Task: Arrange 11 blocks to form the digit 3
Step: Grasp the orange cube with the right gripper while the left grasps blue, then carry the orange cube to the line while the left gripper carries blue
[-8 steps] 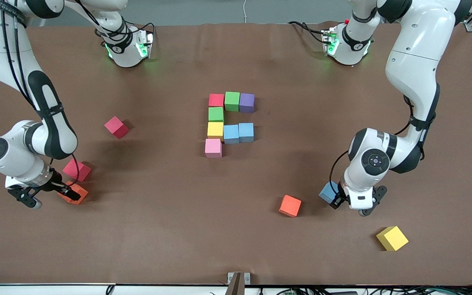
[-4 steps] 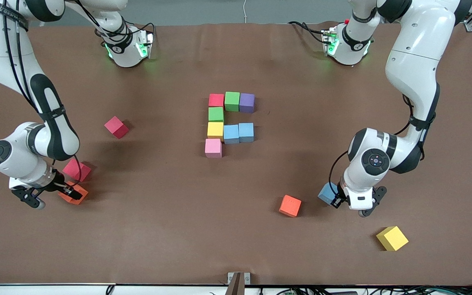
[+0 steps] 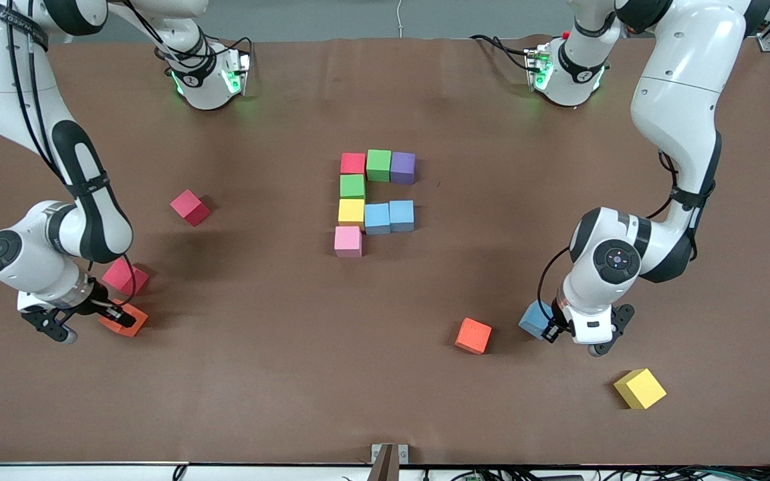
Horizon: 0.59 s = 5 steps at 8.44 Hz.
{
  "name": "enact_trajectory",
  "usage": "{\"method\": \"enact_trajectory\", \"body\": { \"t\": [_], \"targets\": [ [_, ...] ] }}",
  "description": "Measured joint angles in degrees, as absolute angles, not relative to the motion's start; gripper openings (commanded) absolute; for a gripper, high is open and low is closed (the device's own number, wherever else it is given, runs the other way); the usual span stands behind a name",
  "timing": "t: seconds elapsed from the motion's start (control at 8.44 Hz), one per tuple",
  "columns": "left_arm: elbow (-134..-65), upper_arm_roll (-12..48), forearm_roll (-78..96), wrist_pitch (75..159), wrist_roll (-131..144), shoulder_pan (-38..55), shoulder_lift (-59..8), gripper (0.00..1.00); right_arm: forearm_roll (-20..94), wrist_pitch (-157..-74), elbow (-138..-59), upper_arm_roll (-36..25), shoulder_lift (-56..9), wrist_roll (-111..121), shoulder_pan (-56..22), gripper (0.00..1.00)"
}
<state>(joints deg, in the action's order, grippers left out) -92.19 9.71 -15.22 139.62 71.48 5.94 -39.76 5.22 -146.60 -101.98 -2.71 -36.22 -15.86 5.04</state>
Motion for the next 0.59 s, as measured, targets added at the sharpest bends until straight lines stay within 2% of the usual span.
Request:
{"method": "enact_trajectory", "body": {
  "t": [0.24,0.59],
  "targets": [
    [-92.17,10.43,-14.35,136.62,74.43,6.47,-37.82,0.37,5.2,-138.18,-98.13,-2.48,-34.26,-14.33,-0.25,0.11],
    [-92.17,11.47,-14.26,132.67,83.7,9.03,-35.61,0.37,5.2,-129.89,-98.23,-2.11,-29.93,-13.2,-10.17,0.11]
  ]
}}
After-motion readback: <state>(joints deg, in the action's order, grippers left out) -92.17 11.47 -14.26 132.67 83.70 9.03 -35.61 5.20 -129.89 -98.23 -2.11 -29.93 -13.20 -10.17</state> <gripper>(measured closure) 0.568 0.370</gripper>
